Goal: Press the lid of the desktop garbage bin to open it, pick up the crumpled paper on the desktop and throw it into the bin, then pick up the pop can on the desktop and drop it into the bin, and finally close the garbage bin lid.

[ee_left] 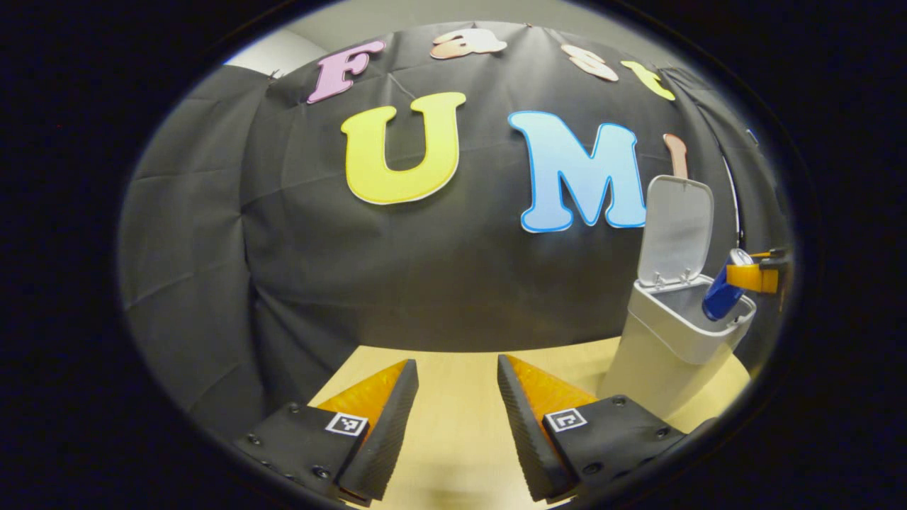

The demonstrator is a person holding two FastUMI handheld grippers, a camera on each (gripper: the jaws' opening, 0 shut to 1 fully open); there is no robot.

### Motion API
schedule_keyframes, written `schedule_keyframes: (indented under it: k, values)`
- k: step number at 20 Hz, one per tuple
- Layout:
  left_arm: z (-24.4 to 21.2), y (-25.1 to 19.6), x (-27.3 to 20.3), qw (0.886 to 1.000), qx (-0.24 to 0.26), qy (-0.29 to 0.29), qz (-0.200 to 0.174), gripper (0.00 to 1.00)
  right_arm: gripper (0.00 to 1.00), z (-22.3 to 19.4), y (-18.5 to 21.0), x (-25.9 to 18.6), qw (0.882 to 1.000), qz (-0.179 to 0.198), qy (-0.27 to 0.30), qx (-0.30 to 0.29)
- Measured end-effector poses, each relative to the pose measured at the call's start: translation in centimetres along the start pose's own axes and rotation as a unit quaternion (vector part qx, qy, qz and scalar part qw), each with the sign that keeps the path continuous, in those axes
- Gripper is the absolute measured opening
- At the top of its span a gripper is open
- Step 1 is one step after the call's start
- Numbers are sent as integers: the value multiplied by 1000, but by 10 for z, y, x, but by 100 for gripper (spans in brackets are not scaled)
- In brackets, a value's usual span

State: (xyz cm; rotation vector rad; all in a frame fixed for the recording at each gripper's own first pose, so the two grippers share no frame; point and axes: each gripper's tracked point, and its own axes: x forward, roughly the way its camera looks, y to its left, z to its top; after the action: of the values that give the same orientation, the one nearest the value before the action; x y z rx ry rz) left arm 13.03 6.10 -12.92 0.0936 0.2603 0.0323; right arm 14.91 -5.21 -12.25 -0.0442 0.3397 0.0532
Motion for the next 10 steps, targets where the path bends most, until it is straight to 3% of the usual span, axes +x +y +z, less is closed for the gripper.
schedule_keyframes:
  k: [10]
  values:
    - [-2, 0, -2, 1000, -4, 1, 6, 76, 85, -32, -8, 16, 999, 6, 46, 20]
